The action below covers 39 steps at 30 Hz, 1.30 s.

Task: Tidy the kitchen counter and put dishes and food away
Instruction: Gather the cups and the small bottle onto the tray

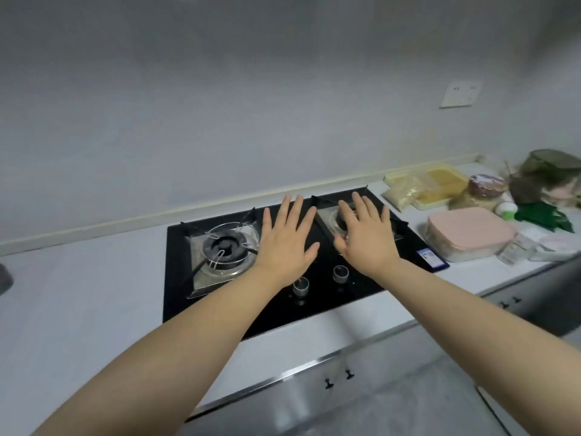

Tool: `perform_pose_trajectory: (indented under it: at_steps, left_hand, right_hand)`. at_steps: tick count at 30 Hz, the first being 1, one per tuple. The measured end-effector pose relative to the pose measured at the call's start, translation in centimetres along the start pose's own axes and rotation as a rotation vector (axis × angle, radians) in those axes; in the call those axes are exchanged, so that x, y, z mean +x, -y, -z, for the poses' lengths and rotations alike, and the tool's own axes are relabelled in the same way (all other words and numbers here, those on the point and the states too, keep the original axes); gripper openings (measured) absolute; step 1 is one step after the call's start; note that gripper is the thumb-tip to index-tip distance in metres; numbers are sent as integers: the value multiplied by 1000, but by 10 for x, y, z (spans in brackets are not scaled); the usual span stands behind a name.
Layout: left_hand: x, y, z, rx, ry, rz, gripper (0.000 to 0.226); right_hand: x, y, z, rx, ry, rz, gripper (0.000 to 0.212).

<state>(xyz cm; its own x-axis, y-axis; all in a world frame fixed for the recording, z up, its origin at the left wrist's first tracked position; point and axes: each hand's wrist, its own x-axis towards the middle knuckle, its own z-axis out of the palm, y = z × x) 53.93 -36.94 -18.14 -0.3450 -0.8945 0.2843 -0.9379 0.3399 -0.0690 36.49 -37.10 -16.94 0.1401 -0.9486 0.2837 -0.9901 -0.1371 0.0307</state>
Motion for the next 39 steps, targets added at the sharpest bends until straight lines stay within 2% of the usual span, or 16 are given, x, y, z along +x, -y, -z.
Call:
perform_pose_trajectory:
  at_steps: [7, 13, 18, 30, 39]
  left_hand:
    - [53, -147, 9, -85, -39, -158, 67]
    - [99, -226, 2, -117, -48, -296, 68]
    - [148, -278, -21, -110, -60, -401, 68]
    - [312, -378, -69, -185, 30, -513, 71]
    - [387, -449, -90, -243, 61, -572, 67]
  right_hand:
    - [-54, -148, 22, -24, -11, -237, 69]
    - [-72, -226, 30, -37, -31, -360, 68]
    - [-67, -289, 19, -84, -13, -429, 70]
    - [3, -448, -9, -149, 71, -542, 69]
    - [19, -541, -17, -166, 105, -619, 70]
